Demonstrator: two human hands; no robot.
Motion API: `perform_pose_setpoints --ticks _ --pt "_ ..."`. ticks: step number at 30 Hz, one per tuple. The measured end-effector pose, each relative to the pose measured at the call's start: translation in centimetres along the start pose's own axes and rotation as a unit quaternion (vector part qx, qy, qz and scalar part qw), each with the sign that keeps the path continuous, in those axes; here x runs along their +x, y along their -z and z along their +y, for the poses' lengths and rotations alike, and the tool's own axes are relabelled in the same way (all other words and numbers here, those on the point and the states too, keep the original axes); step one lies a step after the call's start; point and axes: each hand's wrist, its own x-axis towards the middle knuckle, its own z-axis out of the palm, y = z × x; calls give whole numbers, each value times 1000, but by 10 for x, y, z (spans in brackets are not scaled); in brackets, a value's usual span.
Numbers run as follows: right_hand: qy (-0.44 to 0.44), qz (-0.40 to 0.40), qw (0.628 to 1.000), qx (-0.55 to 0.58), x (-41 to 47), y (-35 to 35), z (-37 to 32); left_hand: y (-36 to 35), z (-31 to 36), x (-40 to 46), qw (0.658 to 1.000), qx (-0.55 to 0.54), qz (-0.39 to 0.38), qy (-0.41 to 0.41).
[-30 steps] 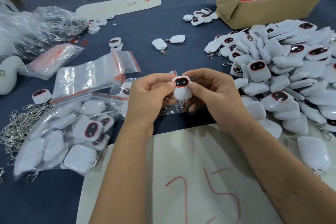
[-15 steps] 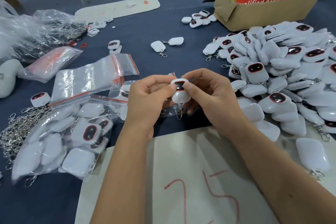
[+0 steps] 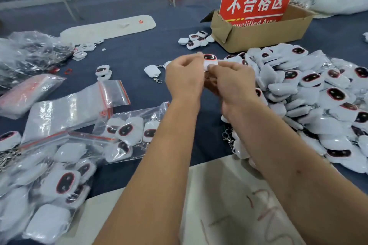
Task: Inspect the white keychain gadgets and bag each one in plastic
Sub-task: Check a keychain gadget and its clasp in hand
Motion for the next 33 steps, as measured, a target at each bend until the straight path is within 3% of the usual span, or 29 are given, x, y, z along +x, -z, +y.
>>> perform_pose_setpoints --ticks 3,6,8,10,12,14,18,20,22,23,25,27,28,33 --pt "-57 57 997 -9 49 2 -31 -45 20 21 997 50 -50 -24" --pt "-83 23 995 42 87 9 -60 -64 18 40 975 186 -84 -89" --pt "-74 6 988 132 107 14 -74 -59 4 54 931 338 -97 -99" --pt "-70 7 969 236 120 16 -83 -53 -9 61 866 475 -130 -88" --pt "-66 0 951 302 129 17 -88 -49 -21 61 814 545 -155 -127" --pt "-65 -8 946 317 130 16 -89 -45 -26 60 797 562 -146 -169" --pt "-70 -25 951 299 107 12 -80 -34 -25 60 824 529 -119 -162" --pt "-93 -12 964 248 87 7 -71 -21 -18 51 875 453 -111 -130" --pt "-95 3 987 127 57 1 -54 3 -13 34 938 316 -127 -59" --pt "-71 6 996 60 40 1 -43 18 -13 22 955 263 -136 -28" --pt "46 -18 993 -111 1 2 -16 52 -14 -4 963 224 -150 -8" --pt "150 -78 946 -276 -34 8 11 86 -18 -26 967 211 -140 -3" --pt "159 -104 929 -319 -45 12 22 99 -20 -33 970 210 -121 -5" --pt "122 -178 945 -246 -79 26 54 138 -26 -64 982 153 -108 -10"
